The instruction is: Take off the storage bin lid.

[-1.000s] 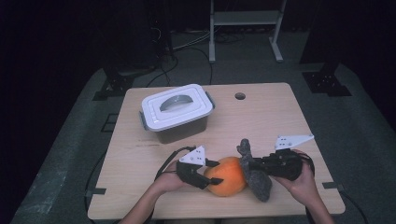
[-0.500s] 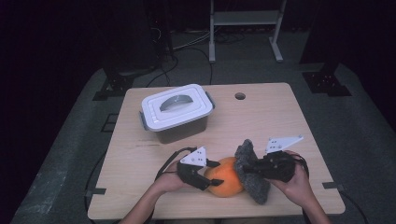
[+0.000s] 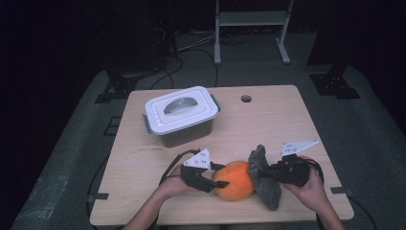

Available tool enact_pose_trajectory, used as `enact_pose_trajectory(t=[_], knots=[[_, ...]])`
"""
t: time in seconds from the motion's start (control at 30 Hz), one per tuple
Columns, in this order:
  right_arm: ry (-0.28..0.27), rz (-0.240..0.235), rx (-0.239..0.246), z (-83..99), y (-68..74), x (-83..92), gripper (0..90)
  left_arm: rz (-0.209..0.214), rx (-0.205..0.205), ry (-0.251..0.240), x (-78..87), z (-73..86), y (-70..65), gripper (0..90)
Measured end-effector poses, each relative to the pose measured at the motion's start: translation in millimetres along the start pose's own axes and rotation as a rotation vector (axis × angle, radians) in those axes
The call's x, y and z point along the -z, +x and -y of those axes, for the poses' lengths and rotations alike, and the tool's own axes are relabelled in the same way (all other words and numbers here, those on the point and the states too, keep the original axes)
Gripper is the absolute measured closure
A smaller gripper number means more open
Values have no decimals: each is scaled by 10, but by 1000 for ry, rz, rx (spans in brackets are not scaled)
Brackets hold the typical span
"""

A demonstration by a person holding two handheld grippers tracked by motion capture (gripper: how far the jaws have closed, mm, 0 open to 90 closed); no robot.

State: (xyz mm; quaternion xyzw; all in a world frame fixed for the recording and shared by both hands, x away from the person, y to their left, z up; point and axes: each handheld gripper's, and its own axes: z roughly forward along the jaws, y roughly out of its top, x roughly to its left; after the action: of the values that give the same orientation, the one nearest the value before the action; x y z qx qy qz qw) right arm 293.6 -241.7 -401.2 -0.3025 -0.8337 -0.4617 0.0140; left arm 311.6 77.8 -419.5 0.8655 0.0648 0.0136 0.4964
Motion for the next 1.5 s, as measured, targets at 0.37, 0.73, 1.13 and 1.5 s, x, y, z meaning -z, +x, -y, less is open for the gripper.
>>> enact_pose_trajectory(t=[0.37,0.73,1.13,1.5], knots=[[-61,-25,36,-139,150,25,793,-23,-33,1,38,-71,-47,459],[1,-16,13,-26,45,-43,793,0,8,37,-32,-8,-6,192],[-50,-24,76,-172,244,-7,793,-42,-49,6,32,-119,-89,459],[-30,-1,30,-61,95,-83,793,-58,-33,-36,117,-153,-69,461]])
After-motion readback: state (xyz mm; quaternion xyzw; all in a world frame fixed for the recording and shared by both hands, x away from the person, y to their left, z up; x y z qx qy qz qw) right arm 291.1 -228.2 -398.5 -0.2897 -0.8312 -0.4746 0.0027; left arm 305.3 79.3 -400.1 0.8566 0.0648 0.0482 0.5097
